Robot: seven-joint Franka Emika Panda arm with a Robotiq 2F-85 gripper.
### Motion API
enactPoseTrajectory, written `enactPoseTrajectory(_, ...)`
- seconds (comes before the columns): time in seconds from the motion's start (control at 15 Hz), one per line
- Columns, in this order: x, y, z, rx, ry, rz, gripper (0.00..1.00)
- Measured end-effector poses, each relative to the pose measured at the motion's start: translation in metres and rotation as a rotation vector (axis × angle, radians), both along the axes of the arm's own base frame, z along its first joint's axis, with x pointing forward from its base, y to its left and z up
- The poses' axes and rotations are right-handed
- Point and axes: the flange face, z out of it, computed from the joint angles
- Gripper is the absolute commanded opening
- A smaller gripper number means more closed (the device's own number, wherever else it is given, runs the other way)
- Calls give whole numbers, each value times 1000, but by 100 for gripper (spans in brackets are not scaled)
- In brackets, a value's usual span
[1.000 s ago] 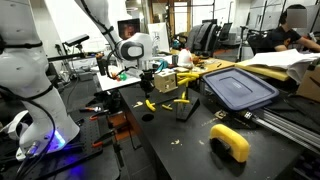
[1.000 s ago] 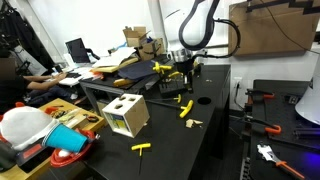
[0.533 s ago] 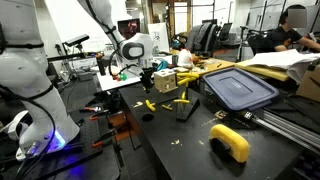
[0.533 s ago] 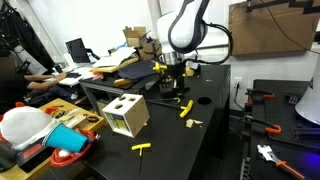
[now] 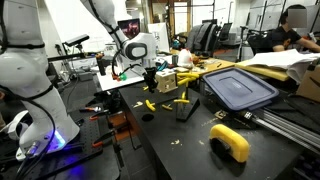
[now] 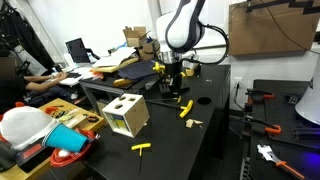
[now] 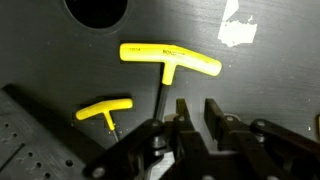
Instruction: Pick the longest yellow and black object standing and place it in between the stand and the yellow and black object laying on the table, pick the yellow and black object closest to the stand and move it to the left over the other yellow and black object
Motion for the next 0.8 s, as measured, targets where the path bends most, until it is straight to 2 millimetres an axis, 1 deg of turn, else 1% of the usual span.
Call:
enactPoseTrajectory(0.07,0,0,0,0,0,0,51)
enactPoseTrajectory(0.13,0,0,0,0,0,0,53)
enactPoseTrajectory(0.2,0,0,0,0,1,0,59)
enactPoseTrajectory(0.4,0,3,-4,-1,7,8,81)
enactPoseTrajectory(0.53,3,9,-9,-9,2,34,96)
enactPoseTrajectory(0.6,6,13,-11,-15,-7,50,100)
enactPoseTrajectory(0.8,18,25,-21,-40,-39,83,100)
